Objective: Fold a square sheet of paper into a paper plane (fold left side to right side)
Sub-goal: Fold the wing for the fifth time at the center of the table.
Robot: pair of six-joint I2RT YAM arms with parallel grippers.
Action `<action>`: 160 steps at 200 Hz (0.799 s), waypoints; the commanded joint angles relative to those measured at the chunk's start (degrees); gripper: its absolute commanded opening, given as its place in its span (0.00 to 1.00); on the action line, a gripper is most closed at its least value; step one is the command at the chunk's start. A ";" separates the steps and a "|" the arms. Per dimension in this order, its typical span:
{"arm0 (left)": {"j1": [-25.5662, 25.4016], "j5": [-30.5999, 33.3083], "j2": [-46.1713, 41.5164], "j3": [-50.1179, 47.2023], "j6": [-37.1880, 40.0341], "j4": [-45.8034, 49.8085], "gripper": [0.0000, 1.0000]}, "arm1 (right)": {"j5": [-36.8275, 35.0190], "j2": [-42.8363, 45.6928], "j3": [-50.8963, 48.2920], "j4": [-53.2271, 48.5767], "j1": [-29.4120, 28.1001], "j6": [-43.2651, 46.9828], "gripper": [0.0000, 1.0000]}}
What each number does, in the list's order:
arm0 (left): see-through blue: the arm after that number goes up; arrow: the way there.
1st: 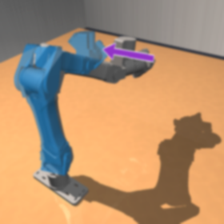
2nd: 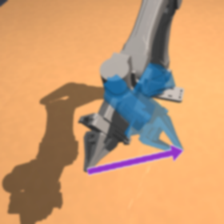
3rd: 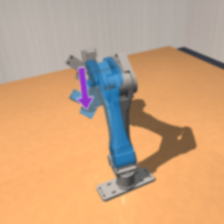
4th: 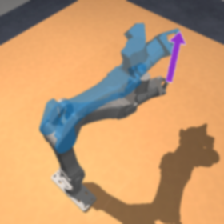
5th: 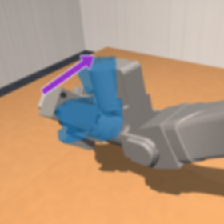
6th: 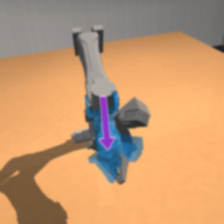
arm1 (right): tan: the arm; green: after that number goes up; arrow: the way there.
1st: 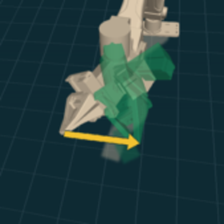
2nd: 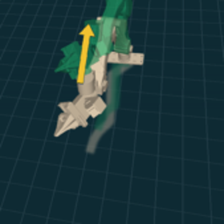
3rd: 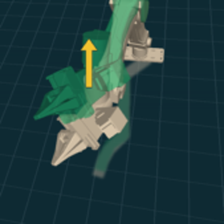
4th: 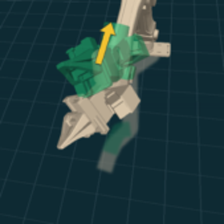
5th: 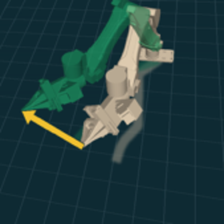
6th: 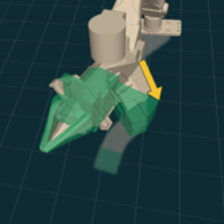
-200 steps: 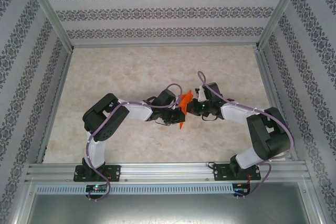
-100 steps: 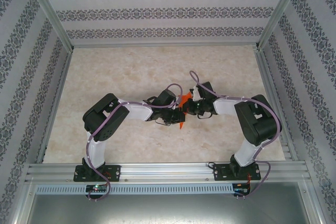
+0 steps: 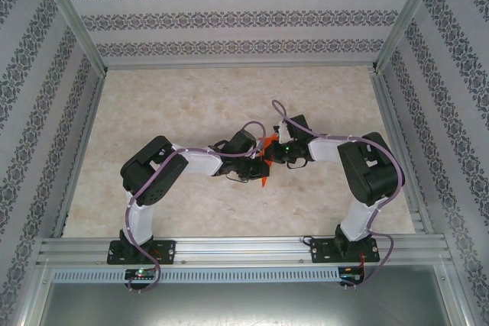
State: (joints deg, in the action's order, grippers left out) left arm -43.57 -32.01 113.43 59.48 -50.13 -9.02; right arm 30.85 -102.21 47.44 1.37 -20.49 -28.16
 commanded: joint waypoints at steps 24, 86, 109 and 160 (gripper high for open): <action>-1.69 1.42 2.60 -1.39 1.39 5.54 0.09 | -2.58 -3.64 3.76 1.36 3.94 3.11 0.01; -1.69 1.42 2.52 -1.62 1.35 5.23 0.09 | -1.28 -5.80 7.28 0.20 6.82 4.47 0.02; -1.69 1.41 2.50 -1.74 1.22 5.00 0.09 | -0.89 -6.99 8.97 -0.57 7.87 4.88 0.02; -1.78 1.41 2.27 -2.07 1.18 4.81 0.09 | -0.27 -10.13 12.79 -1.64 9.80 5.13 0.02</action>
State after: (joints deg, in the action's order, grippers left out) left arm -43.77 -30.92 113.43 59.48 -49.93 -9.67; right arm 31.68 -110.10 57.80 0.38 -11.73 -24.53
